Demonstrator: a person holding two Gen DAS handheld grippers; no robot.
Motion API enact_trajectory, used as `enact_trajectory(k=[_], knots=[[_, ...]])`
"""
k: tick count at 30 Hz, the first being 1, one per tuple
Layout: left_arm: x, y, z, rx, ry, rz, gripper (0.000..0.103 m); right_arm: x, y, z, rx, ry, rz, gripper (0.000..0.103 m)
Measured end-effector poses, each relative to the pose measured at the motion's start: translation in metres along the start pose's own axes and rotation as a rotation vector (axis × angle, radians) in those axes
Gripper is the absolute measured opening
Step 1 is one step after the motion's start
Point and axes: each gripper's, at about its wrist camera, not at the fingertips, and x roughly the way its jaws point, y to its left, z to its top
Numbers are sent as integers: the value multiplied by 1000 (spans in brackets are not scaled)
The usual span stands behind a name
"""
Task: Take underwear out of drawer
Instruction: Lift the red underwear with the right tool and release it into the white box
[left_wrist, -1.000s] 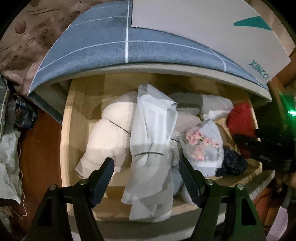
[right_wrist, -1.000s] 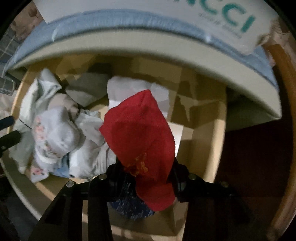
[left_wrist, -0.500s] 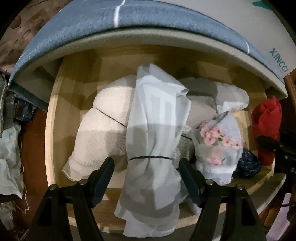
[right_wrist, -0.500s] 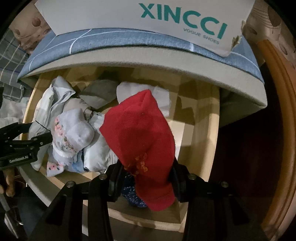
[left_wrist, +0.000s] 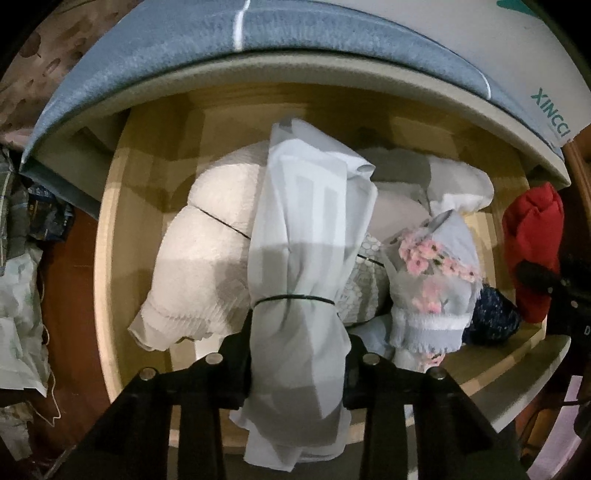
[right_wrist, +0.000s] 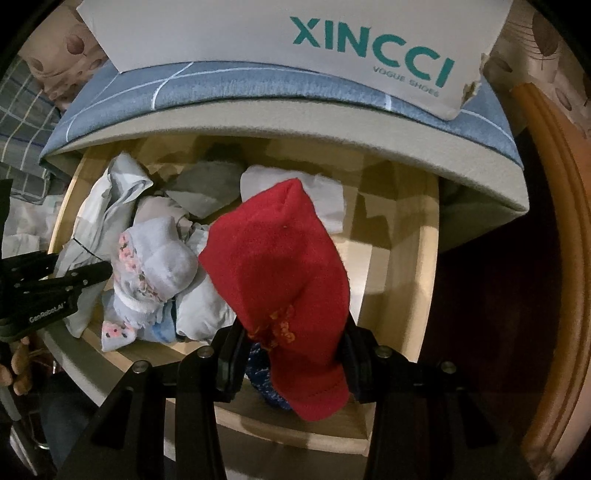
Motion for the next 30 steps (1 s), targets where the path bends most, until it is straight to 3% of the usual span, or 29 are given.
enact_trajectory(k=[17, 26, 30], knots=[[-31, 21, -17, -52, -49, 16, 34, -53, -3, -4, 18, -73, -18, 40], [-33, 30, -23, -54, -69, 8, 34, -147, -4, 21, 15, -218, -17, 40], [-34, 33, -24, -51, -72, 0, 34, -193, -8, 53, 32, -311, -28, 40]])
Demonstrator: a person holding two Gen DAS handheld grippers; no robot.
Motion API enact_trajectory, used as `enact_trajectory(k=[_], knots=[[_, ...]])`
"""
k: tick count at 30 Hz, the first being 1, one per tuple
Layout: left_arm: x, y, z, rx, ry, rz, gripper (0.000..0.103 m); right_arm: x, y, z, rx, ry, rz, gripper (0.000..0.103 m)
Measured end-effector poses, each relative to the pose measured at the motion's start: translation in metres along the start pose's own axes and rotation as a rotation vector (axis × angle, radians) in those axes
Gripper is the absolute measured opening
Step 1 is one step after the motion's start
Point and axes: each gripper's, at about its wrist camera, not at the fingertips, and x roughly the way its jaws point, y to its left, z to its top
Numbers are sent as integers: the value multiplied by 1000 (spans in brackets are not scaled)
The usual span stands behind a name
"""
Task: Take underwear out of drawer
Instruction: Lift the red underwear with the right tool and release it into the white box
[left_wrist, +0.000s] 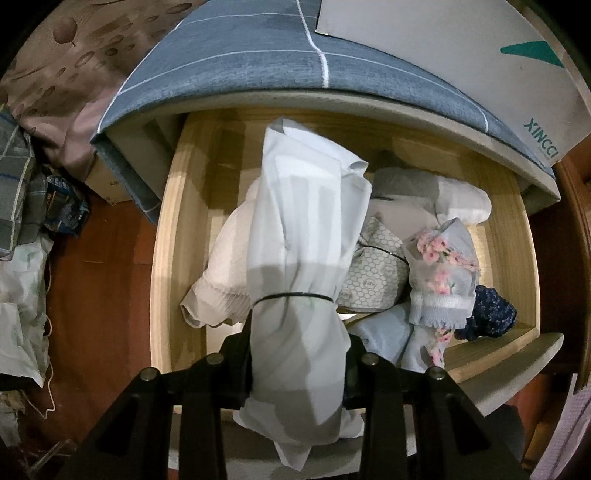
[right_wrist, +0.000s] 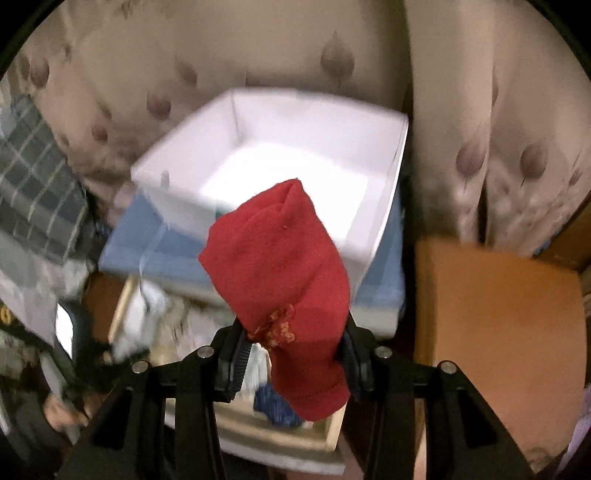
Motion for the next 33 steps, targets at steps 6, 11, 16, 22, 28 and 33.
enact_trajectory(k=[6, 11, 16, 22, 28, 33], knots=[[-1, 2, -2, -4, -1, -4, 34, 2, 3, 75, 19, -77, -72, 40], [-1, 6, -1, -5, 9, -11, 34, 47, 4, 111, 31, -32, -123, 40], [0, 4, 1, 10, 13, -13, 34, 103, 1, 114, 39, 96, -146, 40], [2, 2, 2, 12, 16, -15, 34, 136, -6, 100, 48, 182, -149, 41], [2, 1, 2, 12, 15, -16, 34, 143, 1, 95, 20, 198, -152, 42], [2, 1, 1, 12, 13, -16, 34, 143, 1, 92, 27, 200, -143, 42]])
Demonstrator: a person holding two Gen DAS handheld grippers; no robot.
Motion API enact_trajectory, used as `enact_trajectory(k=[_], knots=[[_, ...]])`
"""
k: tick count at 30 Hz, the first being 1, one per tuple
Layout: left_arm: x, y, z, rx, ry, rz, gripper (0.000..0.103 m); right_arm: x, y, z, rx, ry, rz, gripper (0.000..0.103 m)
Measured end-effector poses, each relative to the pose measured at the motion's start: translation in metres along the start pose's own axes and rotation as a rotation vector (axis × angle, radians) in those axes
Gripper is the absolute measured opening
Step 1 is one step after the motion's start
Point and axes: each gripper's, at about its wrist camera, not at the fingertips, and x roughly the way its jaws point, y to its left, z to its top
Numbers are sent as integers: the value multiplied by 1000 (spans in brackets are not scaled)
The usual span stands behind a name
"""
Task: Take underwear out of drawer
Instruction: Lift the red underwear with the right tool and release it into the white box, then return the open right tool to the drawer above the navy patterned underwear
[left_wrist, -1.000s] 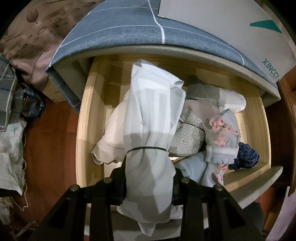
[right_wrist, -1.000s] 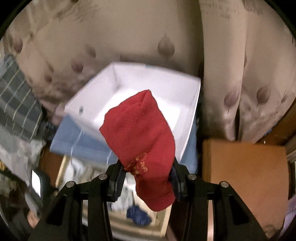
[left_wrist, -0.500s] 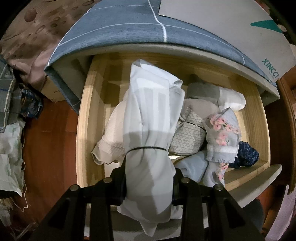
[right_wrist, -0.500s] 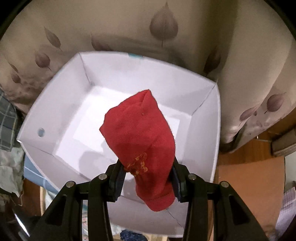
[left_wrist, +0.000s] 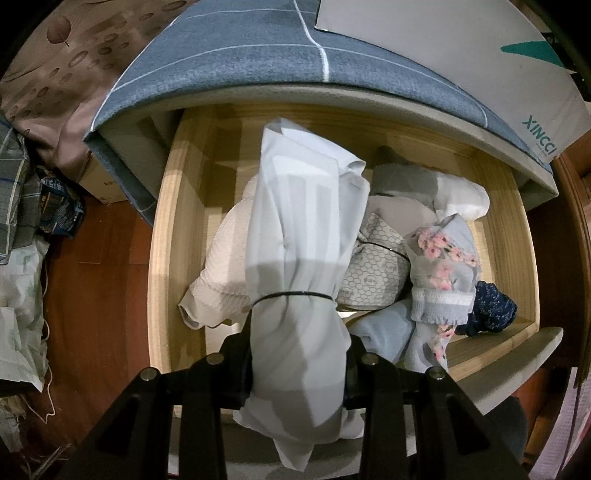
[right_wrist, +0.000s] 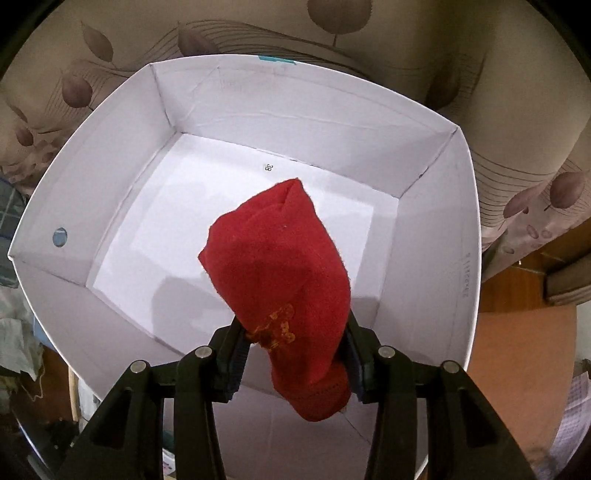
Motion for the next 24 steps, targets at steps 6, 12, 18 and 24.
enact_trajectory(k=[6, 12, 18, 24], knots=[[0, -1, -1, 3, -3, 5, 34, -1, -1, 0, -11, 6, -3, 43], [0, 0, -1, 3, -4, 4, 34, 0, 1, 3, -8, -5, 3, 50], [0, 0, -1, 5, -6, 5, 34, -20, 6, 3, -5, -75, 9, 68], [1, -1, -2, 1, -16, 6, 34, -63, 9, -15, -13, -163, 65, 70]])
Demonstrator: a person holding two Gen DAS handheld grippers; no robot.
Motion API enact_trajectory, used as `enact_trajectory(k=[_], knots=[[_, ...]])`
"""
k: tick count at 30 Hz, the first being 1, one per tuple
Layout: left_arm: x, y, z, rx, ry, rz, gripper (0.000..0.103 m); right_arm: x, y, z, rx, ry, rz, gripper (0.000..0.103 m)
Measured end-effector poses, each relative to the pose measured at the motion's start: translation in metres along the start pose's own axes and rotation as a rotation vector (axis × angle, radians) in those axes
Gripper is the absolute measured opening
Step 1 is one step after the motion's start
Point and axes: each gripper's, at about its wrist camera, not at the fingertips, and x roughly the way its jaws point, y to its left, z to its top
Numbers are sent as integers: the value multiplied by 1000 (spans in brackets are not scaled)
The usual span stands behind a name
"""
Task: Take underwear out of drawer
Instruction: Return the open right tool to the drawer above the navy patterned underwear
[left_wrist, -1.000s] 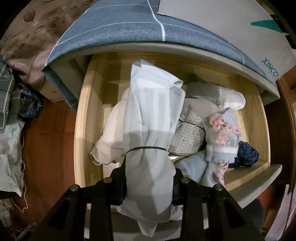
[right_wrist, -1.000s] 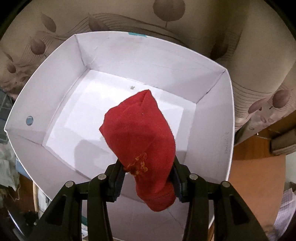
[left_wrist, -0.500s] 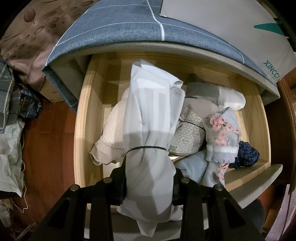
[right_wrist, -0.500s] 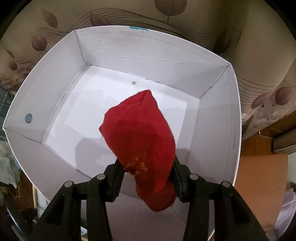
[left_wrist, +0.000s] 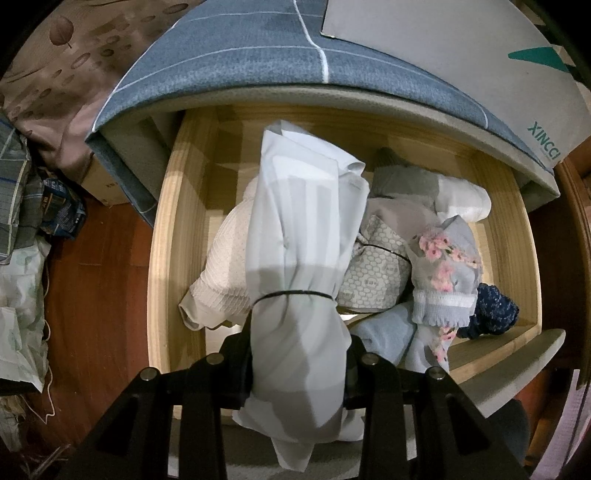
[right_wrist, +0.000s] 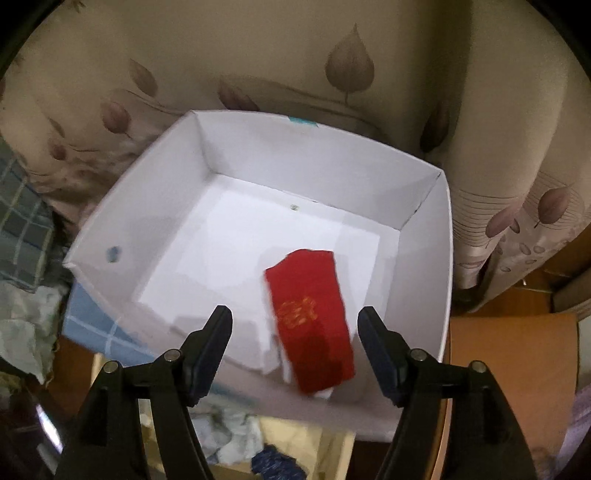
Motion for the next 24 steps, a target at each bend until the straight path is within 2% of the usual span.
enact_trajectory(k=[5, 7, 11, 18, 24], knots=[[-1, 0, 1, -1, 1, -1, 33, -30, -1, -44, -14, -20, 66, 75], [-3, -1, 1, -2, -2, -1, 33, -36, 1, -66, -35, -29, 41, 75], [-7, -2, 1, 1, -11, -1, 33, -31, 1, -107, -34, 35, 25, 75], [-18, -2, -2, 8, -27, 7, 33, 40, -3, -162, 0, 266, 73, 70], [-26, -2, 0, 11, -38, 5, 33, 85, 0, -198, -9, 396, 15, 70]])
